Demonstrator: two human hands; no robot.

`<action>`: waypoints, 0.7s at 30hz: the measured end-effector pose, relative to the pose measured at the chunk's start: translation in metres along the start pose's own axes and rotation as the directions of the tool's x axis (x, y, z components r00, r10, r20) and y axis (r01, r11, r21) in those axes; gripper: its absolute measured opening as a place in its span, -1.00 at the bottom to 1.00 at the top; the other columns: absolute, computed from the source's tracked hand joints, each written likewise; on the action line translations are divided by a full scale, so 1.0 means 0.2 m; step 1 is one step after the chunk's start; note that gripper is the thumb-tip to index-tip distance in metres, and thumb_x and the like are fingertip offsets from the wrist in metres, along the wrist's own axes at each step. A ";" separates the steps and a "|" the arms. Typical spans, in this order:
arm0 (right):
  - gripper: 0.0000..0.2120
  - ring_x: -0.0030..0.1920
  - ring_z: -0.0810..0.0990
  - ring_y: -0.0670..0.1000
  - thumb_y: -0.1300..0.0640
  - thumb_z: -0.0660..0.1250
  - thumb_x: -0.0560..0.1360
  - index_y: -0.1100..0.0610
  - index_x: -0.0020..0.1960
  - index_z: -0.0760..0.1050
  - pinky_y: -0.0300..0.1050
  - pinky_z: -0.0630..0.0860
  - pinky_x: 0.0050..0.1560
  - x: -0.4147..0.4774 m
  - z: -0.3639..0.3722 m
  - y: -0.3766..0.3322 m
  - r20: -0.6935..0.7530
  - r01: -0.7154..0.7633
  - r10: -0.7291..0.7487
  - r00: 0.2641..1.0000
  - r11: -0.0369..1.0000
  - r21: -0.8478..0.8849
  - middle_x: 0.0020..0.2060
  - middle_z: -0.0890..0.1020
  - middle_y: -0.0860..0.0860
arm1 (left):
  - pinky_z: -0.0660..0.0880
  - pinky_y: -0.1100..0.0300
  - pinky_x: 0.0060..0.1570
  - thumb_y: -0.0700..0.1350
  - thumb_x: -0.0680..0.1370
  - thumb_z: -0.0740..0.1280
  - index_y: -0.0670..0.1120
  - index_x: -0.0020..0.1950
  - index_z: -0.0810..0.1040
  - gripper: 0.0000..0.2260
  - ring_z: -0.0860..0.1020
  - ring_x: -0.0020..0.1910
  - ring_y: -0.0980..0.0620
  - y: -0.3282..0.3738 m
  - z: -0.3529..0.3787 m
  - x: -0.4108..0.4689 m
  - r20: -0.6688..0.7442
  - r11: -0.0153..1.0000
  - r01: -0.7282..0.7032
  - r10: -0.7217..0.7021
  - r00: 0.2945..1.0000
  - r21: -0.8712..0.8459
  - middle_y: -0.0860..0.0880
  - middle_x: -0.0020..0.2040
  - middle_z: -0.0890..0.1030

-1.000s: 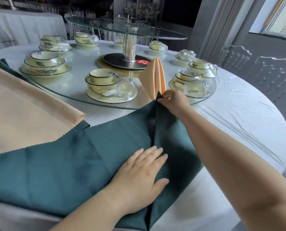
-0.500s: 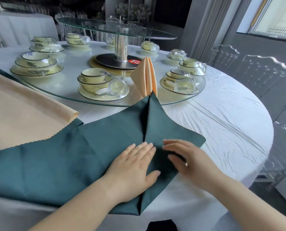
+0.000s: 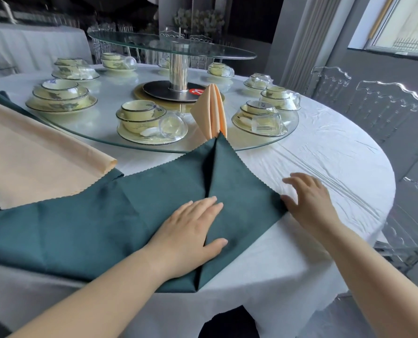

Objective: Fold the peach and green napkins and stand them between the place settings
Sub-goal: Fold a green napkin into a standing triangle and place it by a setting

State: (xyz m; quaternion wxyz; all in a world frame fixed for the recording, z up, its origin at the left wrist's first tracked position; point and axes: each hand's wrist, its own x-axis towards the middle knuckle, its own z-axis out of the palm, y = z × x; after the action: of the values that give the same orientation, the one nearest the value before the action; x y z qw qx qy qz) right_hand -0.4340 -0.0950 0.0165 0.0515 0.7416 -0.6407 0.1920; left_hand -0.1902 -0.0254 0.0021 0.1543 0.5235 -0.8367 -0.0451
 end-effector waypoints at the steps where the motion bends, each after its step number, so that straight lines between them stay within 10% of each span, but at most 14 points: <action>1: -0.75 0.26 0.37 0.18 0.19 0.29 0.49 0.18 0.16 0.51 -0.14 0.16 0.21 -0.02 -0.01 -0.05 -0.102 0.051 -0.045 0.994 0.997 0.057 0.20 0.50 0.12 | -0.36 0.52 0.20 0.32 0.25 -0.23 0.04 0.47 0.11 -0.17 0.00 0.39 0.23 0.00 -0.02 0.00 -0.081 0.998 -0.008 0.003 0.997 -0.064 0.10 0.49 0.09; 6: -0.88 -0.09 0.47 -0.11 0.07 0.20 0.39 0.00 -0.14 0.50 -0.45 0.32 -0.01 -0.26 -0.07 -0.35 -0.136 0.434 -0.415 0.900 0.815 0.384 -0.16 0.63 0.00 | 0.23 0.49 0.01 0.06 0.42 0.21 -0.04 -0.11 0.58 -0.76 0.44 -0.07 0.18 -0.04 -0.09 -0.06 -0.360 0.942 -0.163 0.049 0.932 -0.292 0.07 -0.12 0.60; 12: -0.74 0.23 0.41 -0.13 -0.08 0.22 0.46 -0.02 0.10 0.42 -0.32 0.15 0.36 -0.50 0.03 -0.49 -0.067 0.666 -0.705 0.706 0.629 0.401 0.14 0.58 -0.06 | 0.10 0.44 0.23 0.32 0.51 0.02 0.20 0.23 0.36 -0.61 0.40 0.14 0.21 -0.21 -0.12 -0.44 -0.132 0.984 -0.178 0.177 0.975 0.003 0.19 0.20 0.47; 17: -0.68 0.14 0.52 -0.13 -0.04 0.09 0.59 0.06 -0.08 0.57 -0.26 0.29 0.33 -0.55 0.12 -0.54 -0.237 0.673 -0.640 0.731 0.621 0.402 -0.02 0.66 -0.08 | -0.02 0.31 0.37 0.22 0.58 -0.10 0.19 0.45 0.05 -0.56 0.04 0.45 0.24 -0.44 -0.13 -0.68 -0.098 0.987 0.006 0.009 0.995 0.160 0.11 0.48 0.14; 21: -0.72 0.11 0.54 -0.23 -0.09 0.09 0.57 -0.03 -0.11 0.53 -0.38 0.32 0.27 -0.55 0.08 -0.52 -0.234 0.590 -0.562 0.793 0.615 0.523 -0.05 0.64 -0.17 | -0.07 0.32 0.40 0.11 0.63 -0.11 0.06 0.41 0.22 -0.60 -0.01 0.45 0.30 -0.57 -0.22 -0.82 -0.166 0.965 0.115 -0.076 0.983 0.237 0.06 0.37 0.36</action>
State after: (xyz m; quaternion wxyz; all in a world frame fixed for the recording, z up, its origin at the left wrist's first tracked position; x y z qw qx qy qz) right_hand -0.3412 0.0195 -0.0200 -0.0993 0.8825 -0.2791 0.3653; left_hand -0.0120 0.0729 -0.0188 0.1508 0.5804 -0.7949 0.0925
